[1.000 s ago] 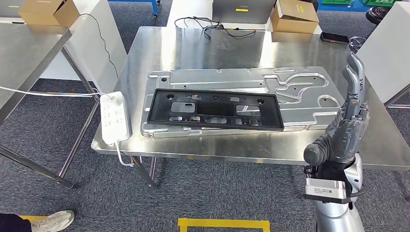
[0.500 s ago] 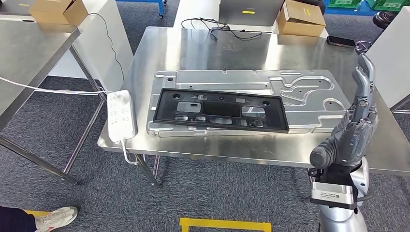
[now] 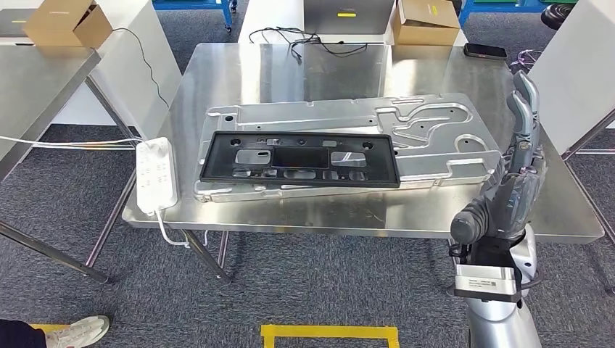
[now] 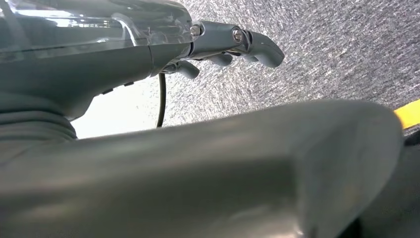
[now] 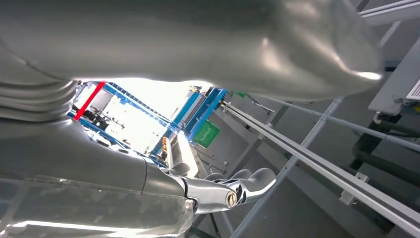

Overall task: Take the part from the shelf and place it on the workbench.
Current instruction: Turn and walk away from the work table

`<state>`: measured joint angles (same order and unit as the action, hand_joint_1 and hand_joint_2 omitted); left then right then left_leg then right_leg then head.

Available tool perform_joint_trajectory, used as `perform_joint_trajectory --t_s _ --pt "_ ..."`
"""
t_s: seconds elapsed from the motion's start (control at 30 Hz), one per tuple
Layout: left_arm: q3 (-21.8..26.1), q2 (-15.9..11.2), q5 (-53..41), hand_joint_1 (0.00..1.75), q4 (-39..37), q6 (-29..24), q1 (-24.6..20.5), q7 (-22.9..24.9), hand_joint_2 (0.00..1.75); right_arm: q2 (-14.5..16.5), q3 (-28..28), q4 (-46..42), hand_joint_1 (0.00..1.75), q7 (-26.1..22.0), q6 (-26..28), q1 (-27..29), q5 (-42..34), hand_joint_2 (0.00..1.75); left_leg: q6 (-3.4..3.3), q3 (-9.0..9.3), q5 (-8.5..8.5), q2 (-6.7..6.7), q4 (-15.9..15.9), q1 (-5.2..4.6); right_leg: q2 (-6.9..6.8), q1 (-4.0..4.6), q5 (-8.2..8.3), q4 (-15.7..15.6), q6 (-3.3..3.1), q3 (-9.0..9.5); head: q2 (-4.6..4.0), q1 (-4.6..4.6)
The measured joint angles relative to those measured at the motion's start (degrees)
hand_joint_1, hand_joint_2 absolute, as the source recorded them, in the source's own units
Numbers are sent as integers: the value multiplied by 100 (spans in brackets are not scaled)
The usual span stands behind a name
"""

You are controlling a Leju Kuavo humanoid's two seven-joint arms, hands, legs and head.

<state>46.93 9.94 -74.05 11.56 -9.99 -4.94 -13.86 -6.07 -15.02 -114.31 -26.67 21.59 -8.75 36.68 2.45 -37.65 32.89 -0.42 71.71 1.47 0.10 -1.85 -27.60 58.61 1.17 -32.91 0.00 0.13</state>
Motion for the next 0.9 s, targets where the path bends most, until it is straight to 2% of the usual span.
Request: perform_joint_trajectory --t_s 0.07,0.1,0.13,0.2,0.23,0.27,0.33,0.4,0.43,0.47,0.5,0.57,0.6,0.63,0.7,0.77,0.83,0.9 --pt "1 0 0 0 0 0 -6 -1 0 5 0 0 0 -1 1 -3 0 0 -33 467 -245 -3 -810 -13 1 11 10 20 35 -9 0 -14" --pt "1 1 0 0 0 0 -10 -2 0 7 -1 0 0 -1 1 -6 0 0 -52 595 -303 -7 -1062 -25 2 21 19 30 66 -19 0 -16" --pt "2 1 0 0 0 0 -9 -2 0 10 -2 0 0 -2 2 -9 1 0 -74 634 -310 -12 -1165 -40 2 27 34 31 102 -30 0 -15" --pt "7 2 0 0 0 0 -3 1 0 17 -8 0 0 -2 2 -15 2 0 -143 596 -341 -20 -1170 -64 4 25 74 11 183 -44 0 -3" --pt "10 2 0 0 0 0 -2 2 0 20 -9 0 0 -1 2 -17 2 0 -190 577 -369 -15 -1179 -68 4 17 46 25 211 -58 0 -1" --pt "15 3 0 0 0 0 -4 2 0 21 -10 0 0 0 2 -18 2 0 -240 553 -401 -8 -1192 -68 5 18 -50 112 229 -99 0 11" --pt "28 4 0 0 0 -1 -10 2 0 20 -6 0 0 1 3 -19 2 0 -319 490 -458 15 -1208 -67 4 24 -448 623 239 -309 0 67" --pt "44 4 0 0 0 -3 -6 2 0 19 -4 0 0 2 4 -9 1 0 -355 413 -506 34 -1205 -81 5 32 -841 1390 243 -591 0 140" --pt "49 4 0 0 0 -6 -4 2 0 19 -4 0 0 3 5 -1 0 0 -361 379 -529 42 -1203 -89 5 33 -901 1606 243 -644 0 166" --pt "53 4 -1 0 0 -8 -2 2 0 19 -4 0 0 3 5 7 0 0 -360 351 -551 46 -1201 -95 4 36 -857 1623 239 -595 0 187" --pt "55 4 -2 0 0 -11 -2 2 0 19 -4 0 0 4 7 11 0 0 -356 334 -567 48 -1199 -97 4 40 -714 1388 232 -424 0 206" --pt "57 5 -5 0 0 -14 -3 1 0 19 -3 -2 0 3 10 9 0 0 -333 316 -593 46 -1191 -105 5 60 -393 539 201 103 0 258" --pt "57 5 -8 0 0 -16 -4 0 0 20 -3 -5 0 3 13 9 0 0 -308 305 -611 44 -1188 -113 6 79 -307 197 180 307 0 280" --pt "57 6 -9 0 0 -18 -5 -1 0 20 -2 -8 0 2 16 10 0 0 -278 292 -634 43 -1185 -121 7 97 -277 -15 161 421 0 297" --pt "57 6 -13 0 0 -24 -5 -2 0 21 1 -13 0 1 24 17 0 0 -206 269 -692 42 -1191 -134 10 113 -265 -93 118 422 0 290" --pt "57 5 -20 0 0 -36 -3 -2 0 25 3 -13 0 -3 36 18 1 0 -154 230 -625 36 -1125 -127 -4 63 -206 -113 45 359 0 250" --pt "57 4 -29 0 0 -44 -1 -2 0 29 9 -12 0 -7 52 24 1 0 -126 64 -246 30 -667 -111 -22 19 -134 -131 -28 283 0 166" --pt "57 4 -34 0 0 -45 1 -2 0 30 20 -11 0 -10 66 46 -1 0 -104 -168 203 28 94 -95 -28 20 -75 -125 -48 198 0 86"
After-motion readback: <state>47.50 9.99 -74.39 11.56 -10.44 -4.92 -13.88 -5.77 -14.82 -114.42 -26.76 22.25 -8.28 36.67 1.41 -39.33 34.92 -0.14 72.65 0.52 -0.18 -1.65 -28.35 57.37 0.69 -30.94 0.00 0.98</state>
